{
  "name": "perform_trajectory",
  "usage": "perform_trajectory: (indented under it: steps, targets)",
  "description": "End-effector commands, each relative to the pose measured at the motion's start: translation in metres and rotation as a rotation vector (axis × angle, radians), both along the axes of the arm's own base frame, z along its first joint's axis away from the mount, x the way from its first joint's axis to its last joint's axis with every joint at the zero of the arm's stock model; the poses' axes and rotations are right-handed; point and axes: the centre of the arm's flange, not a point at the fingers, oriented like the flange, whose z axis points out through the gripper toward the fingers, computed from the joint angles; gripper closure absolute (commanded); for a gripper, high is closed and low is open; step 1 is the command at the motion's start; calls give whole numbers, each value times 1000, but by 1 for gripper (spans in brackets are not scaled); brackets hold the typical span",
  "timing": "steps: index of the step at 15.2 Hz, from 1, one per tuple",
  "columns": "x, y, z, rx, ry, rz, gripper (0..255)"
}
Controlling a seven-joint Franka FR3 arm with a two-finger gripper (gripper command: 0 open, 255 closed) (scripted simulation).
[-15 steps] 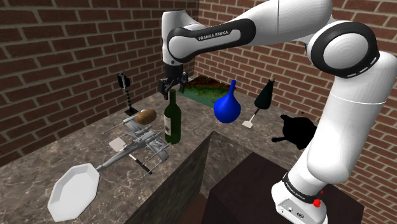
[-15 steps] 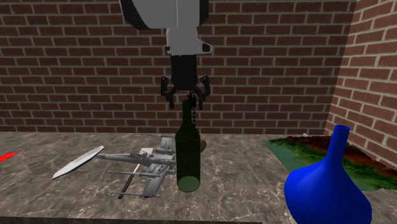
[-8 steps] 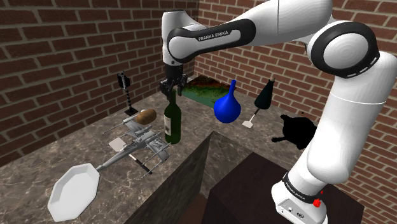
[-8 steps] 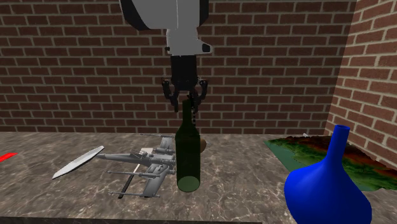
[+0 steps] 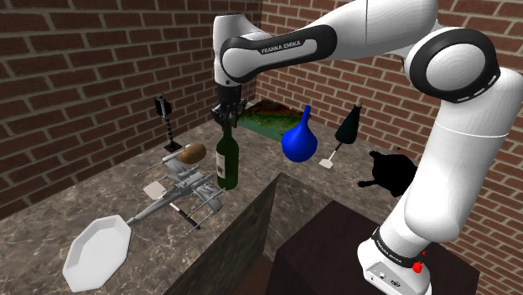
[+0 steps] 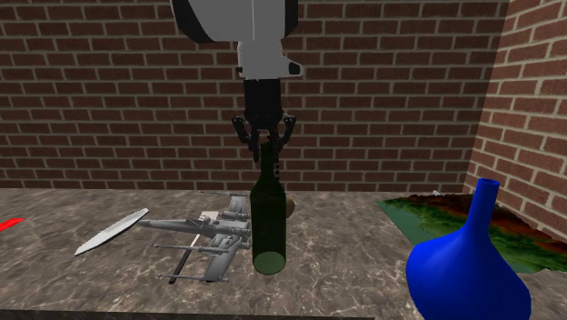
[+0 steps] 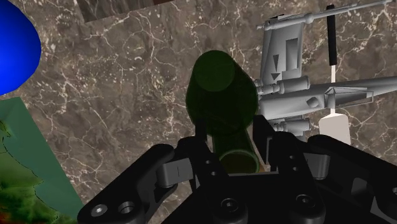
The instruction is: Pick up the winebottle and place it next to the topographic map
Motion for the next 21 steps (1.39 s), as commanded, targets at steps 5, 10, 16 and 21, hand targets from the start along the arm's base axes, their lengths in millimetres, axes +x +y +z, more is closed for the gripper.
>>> perform_trajectory:
  steps: [5,10,16,21]
  targets:
    - [0,0,21,0,0,0,255]
    - [0,0,47,0,0,0,255]
    - [0,0,79,0,0,0,255]
    - [0,0,105,0,0,0,255]
